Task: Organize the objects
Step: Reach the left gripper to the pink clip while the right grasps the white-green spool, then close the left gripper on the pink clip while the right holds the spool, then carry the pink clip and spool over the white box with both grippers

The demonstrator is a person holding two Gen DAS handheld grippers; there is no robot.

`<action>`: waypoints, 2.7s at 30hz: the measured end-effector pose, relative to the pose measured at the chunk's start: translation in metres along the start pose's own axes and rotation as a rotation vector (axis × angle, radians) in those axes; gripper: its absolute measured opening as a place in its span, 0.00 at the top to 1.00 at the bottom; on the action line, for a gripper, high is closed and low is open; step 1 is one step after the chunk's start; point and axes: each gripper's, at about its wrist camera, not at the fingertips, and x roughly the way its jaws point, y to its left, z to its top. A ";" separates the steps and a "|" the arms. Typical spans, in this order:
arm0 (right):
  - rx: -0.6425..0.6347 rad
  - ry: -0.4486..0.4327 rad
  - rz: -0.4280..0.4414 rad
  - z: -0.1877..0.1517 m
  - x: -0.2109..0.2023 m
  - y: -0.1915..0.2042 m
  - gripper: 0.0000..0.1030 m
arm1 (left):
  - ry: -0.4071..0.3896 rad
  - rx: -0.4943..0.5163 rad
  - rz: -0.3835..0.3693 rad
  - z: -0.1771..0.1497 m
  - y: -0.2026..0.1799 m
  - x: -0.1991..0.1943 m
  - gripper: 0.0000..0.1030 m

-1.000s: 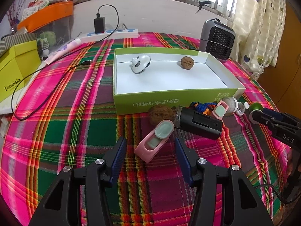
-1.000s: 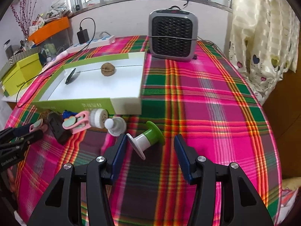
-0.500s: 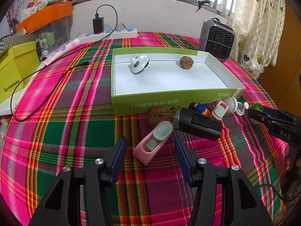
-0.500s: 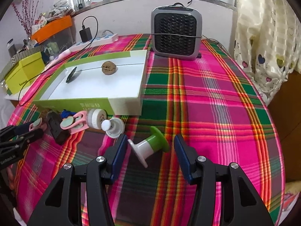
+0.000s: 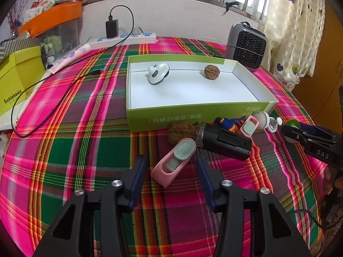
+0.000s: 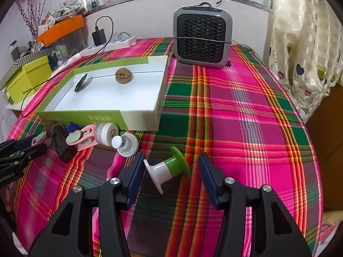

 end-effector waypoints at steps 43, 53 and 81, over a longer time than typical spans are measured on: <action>-0.001 -0.013 0.010 -0.006 -0.006 0.008 0.68 | 0.003 0.041 -0.019 0.004 -0.010 0.004 0.78; 0.001 -0.013 0.010 -0.006 -0.006 0.009 0.68 | 0.006 0.037 -0.019 0.004 -0.008 0.004 0.85; -0.016 -0.061 0.035 -0.002 -0.031 0.023 0.68 | -0.057 0.044 -0.035 0.011 -0.014 -0.025 0.85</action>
